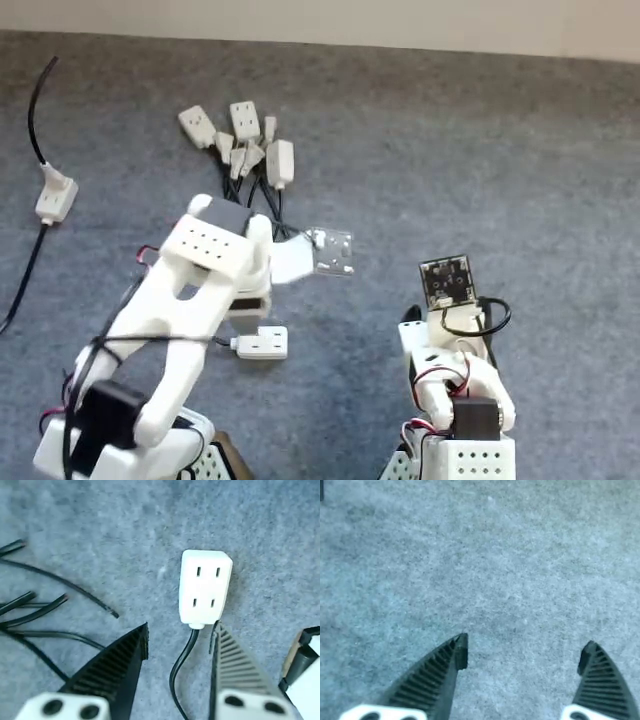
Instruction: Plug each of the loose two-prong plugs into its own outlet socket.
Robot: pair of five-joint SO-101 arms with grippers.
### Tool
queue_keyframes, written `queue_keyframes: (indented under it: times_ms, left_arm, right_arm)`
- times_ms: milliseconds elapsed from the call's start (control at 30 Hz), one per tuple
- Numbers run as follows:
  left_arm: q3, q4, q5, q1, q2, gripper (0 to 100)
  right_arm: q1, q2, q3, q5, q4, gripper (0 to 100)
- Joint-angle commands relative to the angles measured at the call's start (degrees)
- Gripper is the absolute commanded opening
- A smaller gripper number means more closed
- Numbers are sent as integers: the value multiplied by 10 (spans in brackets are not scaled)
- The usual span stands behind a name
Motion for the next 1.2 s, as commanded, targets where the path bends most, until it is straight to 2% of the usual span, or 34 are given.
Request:
queue_keyframes:
  times_ms: [0,133,267,367,533,667,800,933,1067,1167]
  left_arm:
    - [-23,8,-3,-22,-50,217]
    - [-37,-58,11,-98,-77,215]
    - [-68,-165,113,-183,-40,213]
    - [-120,-213,205,-224,27,213]
    - [-247,-203,419,-264,138,213]
    - [-290,-156,544,-246,200,213]
    - [-295,-224,593,-212,258,216]
    - [-320,-323,600,-199,321,216]
    - [-426,-332,599,-202,399,216]
    - [-520,-305,598,-198,465,216]
  right_arm:
    - [-7,-15,65,7,-18,332]
    - [-7,-15,65,7,-18,332]
    - [-7,-15,65,7,-18,332]
    - [-7,-15,65,7,-18,332]
    - [-7,-12,63,7,-16,332]
    - [-7,-10,61,7,-15,332]
    - [-6,-9,60,7,-8,332]
    - [-7,-11,60,7,-2,332]
    - [-16,-13,62,7,-2,332]
    - [-31,-13,64,7,-2,332]
